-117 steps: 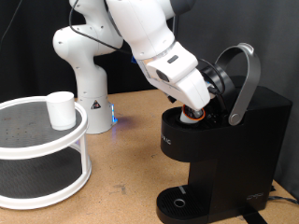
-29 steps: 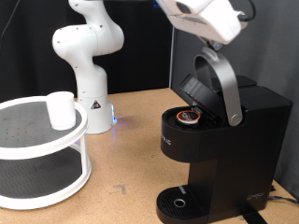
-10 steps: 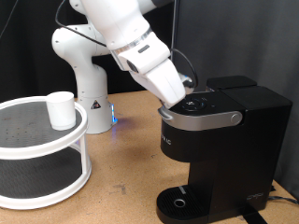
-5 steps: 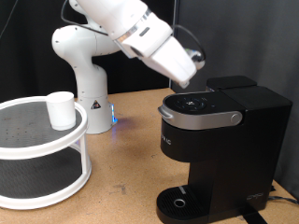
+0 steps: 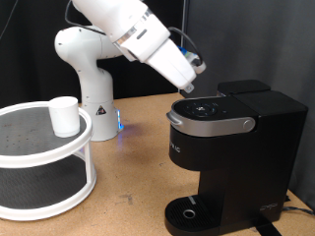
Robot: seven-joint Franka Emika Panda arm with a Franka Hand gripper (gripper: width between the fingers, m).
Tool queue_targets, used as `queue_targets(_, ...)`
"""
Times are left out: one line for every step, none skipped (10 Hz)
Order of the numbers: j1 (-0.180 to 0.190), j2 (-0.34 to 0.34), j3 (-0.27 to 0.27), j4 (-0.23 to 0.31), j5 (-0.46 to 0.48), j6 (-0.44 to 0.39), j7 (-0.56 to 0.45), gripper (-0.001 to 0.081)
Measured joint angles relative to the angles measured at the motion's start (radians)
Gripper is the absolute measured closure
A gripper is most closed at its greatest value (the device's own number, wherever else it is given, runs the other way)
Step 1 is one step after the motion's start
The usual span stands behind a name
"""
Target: Make a cup of coffee with the keurig machine
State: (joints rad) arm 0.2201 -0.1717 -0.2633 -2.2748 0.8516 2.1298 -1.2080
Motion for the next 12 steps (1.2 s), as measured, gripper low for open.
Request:
queue_targets(-0.003, -0.033, -0.005, -0.040, 0.020, 0.006, -0.001, 0.0806)
queue_targets(-0.005, -0.065, -0.018, -0.071, 0.023, -0.017, -0.003, 0.0806)
queue_targets(-0.012, -0.094, -0.034, -0.092, 0.016, -0.070, -0.019, 0.0806)
queue_targets(-0.021, -0.119, -0.049, -0.105, -0.021, -0.130, -0.041, 0.0806)
queue_targets(-0.029, -0.147, -0.053, -0.119, -0.049, -0.161, -0.049, 0.0806)
queue_targets(-0.028, -0.144, -0.053, -0.119, -0.044, -0.153, -0.044, 0.0806)
queue_targets(-0.029, -0.144, -0.059, -0.120, -0.029, -0.187, -0.014, 0.0806)
queue_targets(-0.034, -0.151, -0.074, -0.126, -0.014, -0.238, 0.040, 0.0806)
queue_targets(-0.050, -0.171, -0.085, -0.141, -0.008, -0.273, 0.110, 0.0806)
queue_targets(-0.068, -0.200, -0.091, -0.162, -0.007, -0.284, 0.181, 0.0806)
queue_targets(-0.090, -0.237, -0.090, -0.193, 0.001, -0.244, 0.238, 0.0806)
queue_targets(-0.111, -0.280, -0.088, -0.227, -0.004, -0.203, 0.279, 0.0806)
